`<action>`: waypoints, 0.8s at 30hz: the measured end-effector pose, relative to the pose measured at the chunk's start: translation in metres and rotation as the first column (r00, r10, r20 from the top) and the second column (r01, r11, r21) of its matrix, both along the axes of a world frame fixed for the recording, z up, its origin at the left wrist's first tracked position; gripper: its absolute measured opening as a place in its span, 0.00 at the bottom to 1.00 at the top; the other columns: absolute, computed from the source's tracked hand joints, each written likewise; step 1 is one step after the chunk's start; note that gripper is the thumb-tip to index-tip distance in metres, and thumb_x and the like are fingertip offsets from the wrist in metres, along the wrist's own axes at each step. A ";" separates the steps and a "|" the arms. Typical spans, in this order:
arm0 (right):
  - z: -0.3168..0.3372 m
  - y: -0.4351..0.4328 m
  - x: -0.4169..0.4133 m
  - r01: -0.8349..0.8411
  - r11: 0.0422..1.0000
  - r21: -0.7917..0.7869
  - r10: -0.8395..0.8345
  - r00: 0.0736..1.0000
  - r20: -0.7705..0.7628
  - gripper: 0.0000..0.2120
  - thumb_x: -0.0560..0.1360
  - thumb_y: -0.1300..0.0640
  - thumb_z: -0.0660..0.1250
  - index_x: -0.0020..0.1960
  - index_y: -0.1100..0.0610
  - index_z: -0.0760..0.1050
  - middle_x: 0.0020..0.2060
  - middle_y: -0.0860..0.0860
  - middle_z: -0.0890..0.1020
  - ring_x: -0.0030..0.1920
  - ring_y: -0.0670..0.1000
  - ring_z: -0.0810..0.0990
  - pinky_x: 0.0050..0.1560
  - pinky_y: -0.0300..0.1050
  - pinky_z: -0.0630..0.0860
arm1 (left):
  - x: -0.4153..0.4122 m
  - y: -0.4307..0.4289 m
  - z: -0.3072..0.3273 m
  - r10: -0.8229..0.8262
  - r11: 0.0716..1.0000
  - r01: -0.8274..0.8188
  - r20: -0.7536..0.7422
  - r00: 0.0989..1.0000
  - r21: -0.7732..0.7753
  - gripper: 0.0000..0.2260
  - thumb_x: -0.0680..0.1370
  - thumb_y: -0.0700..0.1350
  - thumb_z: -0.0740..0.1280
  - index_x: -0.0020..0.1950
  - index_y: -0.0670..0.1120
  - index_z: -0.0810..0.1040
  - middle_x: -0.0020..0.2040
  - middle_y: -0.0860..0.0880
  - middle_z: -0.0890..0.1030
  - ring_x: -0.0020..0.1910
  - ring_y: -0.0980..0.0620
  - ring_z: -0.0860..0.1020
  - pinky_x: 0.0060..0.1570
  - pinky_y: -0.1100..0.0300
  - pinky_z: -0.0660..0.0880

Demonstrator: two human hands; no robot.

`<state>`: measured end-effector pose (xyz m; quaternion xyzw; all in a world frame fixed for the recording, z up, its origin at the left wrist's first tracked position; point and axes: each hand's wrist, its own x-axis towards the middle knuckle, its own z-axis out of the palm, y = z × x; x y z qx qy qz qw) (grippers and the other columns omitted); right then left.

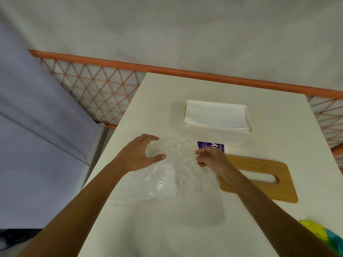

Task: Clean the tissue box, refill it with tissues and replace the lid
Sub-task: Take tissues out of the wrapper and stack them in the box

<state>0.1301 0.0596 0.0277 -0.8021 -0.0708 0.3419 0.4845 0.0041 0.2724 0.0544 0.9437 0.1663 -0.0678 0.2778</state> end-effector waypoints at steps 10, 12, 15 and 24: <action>-0.019 0.032 -0.042 -0.035 0.999 -0.029 0.024 0.945 -0.326 0.07 0.76 0.63 0.65 0.39 0.61 0.75 0.34 0.53 0.77 0.33 0.47 0.78 0.35 0.35 0.77 | -0.051 -0.001 -0.055 -0.102 0.960 0.181 -0.337 0.936 0.215 0.59 0.57 0.73 0.69 0.77 0.50 0.43 0.78 0.50 0.51 0.77 0.48 0.50 0.76 0.48 0.45; -0.021 0.039 -0.044 -0.140 0.980 -0.142 0.110 0.974 -0.200 0.08 0.75 0.61 0.66 0.49 0.66 0.76 0.35 0.54 0.77 0.36 0.50 0.76 0.43 0.40 0.77 | -0.054 -0.002 -0.064 -0.119 0.946 0.204 -0.317 0.941 0.250 0.60 0.57 0.73 0.70 0.77 0.49 0.42 0.78 0.49 0.51 0.77 0.48 0.50 0.76 0.47 0.45; -0.022 0.047 -0.047 -0.251 0.919 -0.303 0.236 0.968 -0.088 0.25 0.75 0.56 0.65 0.68 0.66 0.64 0.36 0.53 0.76 0.45 0.51 0.72 0.48 0.38 0.72 | -0.056 -0.005 -0.073 -0.131 0.930 0.215 -0.277 0.952 0.297 0.59 0.59 0.71 0.71 0.77 0.48 0.43 0.77 0.49 0.52 0.76 0.47 0.52 0.75 0.47 0.45; -0.025 0.056 -0.064 -0.295 0.890 -0.349 0.337 0.939 0.064 0.18 0.74 0.66 0.63 0.64 0.65 0.70 0.58 0.60 0.77 0.59 0.59 0.76 0.56 0.46 0.72 | -0.058 -0.009 -0.076 -0.103 0.936 0.167 -0.212 0.972 0.310 0.54 0.62 0.69 0.70 0.77 0.48 0.46 0.77 0.49 0.54 0.76 0.48 0.53 0.75 0.50 0.45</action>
